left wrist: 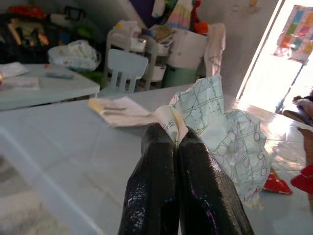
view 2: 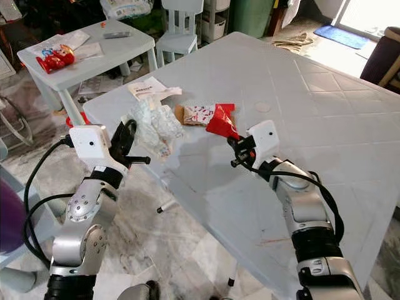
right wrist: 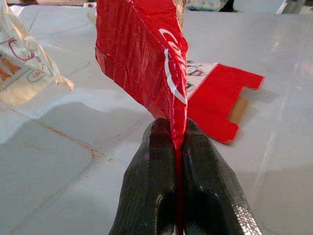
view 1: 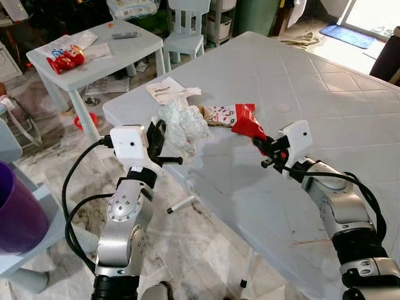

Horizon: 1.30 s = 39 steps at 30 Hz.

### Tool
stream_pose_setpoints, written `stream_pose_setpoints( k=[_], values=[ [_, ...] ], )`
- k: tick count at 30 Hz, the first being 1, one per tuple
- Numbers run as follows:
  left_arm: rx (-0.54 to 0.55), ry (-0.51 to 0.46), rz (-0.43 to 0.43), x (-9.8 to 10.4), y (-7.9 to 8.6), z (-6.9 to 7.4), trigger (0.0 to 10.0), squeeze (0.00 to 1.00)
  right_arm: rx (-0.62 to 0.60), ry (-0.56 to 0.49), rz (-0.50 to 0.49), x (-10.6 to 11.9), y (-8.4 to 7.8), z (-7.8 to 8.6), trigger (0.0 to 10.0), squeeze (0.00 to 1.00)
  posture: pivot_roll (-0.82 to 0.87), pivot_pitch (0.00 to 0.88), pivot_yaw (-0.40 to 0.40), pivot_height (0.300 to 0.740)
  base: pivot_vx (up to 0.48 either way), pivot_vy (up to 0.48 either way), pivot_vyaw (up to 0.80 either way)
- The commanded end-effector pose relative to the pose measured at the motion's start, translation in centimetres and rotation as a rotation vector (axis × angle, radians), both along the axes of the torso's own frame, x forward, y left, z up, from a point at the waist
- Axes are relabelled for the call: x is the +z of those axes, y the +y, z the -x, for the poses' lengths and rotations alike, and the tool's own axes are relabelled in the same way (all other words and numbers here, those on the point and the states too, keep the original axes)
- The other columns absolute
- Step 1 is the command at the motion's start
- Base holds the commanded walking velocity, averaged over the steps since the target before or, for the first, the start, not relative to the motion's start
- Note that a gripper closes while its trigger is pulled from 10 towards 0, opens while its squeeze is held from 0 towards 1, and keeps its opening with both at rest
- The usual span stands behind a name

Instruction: Picking trash to rubbish bin

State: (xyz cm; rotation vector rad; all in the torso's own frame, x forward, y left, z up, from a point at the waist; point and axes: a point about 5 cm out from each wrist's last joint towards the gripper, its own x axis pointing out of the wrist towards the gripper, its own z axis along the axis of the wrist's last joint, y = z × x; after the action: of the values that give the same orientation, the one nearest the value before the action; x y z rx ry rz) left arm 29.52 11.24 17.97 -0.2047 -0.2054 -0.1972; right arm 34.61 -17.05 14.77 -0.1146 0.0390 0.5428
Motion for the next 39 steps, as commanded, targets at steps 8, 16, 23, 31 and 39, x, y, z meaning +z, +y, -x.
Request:
stream_pose_setpoints(
  k=[8,16,23,31,39],
  values=[
    [-0.046,-0.010,0.007,0.8,-1.3,-0.2,0.0,0.00,0.007,-0.017,0.005,0.7,0.1,-0.3,0.0,0.00,0.06,0.113,-0.051,0.740,0.000,0.000,0.80],
    [-0.057,-0.004,0.027,0.9,-1.8,-0.3,0.0,0.00,0.014,-0.022,0.006,0.9,0.3,-0.4,0.0,0.00,0.05,0.116,-0.053,0.740,0.000,0.000,0.80],
    [-0.061,0.015,0.038,0.7,-2.1,-0.1,0.0,0.00,0.021,-0.026,0.006,1.0,0.4,-0.5,0.0,0.00,0.05,0.120,-0.055,0.740,0.000,0.000,0.80],
    [-0.052,0.031,0.058,0.7,-1.9,-0.5,0.0,0.00,0.024,-0.031,0.004,1.2,0.4,-0.5,0.0,0.00,0.04,0.122,-0.057,0.740,0.000,0.000,0.80],
    [-0.054,0.042,0.074,0.6,-1.9,-0.6,0.0,0.00,0.018,-0.031,-0.013,1.3,0.4,-0.5,0.0,0.00,0.04,0.125,-0.059,0.740,0.000,0.000,0.30]
  ],
)
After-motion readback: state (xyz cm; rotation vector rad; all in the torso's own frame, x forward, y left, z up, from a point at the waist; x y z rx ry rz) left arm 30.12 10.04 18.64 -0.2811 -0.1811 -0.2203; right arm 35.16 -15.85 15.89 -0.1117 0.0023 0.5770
